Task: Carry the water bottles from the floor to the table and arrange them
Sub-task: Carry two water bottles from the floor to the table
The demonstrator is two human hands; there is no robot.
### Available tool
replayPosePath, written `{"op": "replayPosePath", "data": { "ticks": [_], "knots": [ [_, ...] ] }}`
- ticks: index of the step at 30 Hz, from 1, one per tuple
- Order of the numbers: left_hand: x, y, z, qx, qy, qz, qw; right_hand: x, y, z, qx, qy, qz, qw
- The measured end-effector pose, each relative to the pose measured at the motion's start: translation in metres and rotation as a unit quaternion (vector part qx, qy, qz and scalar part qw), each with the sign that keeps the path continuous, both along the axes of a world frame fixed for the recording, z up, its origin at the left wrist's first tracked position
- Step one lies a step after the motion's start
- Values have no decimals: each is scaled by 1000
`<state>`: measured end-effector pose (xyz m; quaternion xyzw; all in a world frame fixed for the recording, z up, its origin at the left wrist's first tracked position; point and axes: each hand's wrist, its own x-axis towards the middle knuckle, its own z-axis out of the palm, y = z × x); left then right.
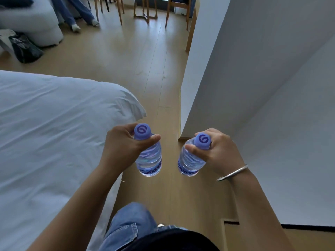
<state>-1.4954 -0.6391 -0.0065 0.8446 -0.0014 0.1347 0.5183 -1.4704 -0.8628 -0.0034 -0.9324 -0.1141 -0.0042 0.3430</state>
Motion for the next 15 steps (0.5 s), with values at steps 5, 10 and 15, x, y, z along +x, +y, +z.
{"op": "replayPosePath", "data": {
  "ticks": [5,10,15],
  "knots": [
    [72,9,-6,11,31,-2,999,72,14,-9,-24,17,18,999],
    [165,30,-10,9,39,-15,999,157,37,-15,-13,30,12,999],
    [272,62,-3,10,21,-20,1000,258,72,-7,12,44,-11,999]
  ]
}}
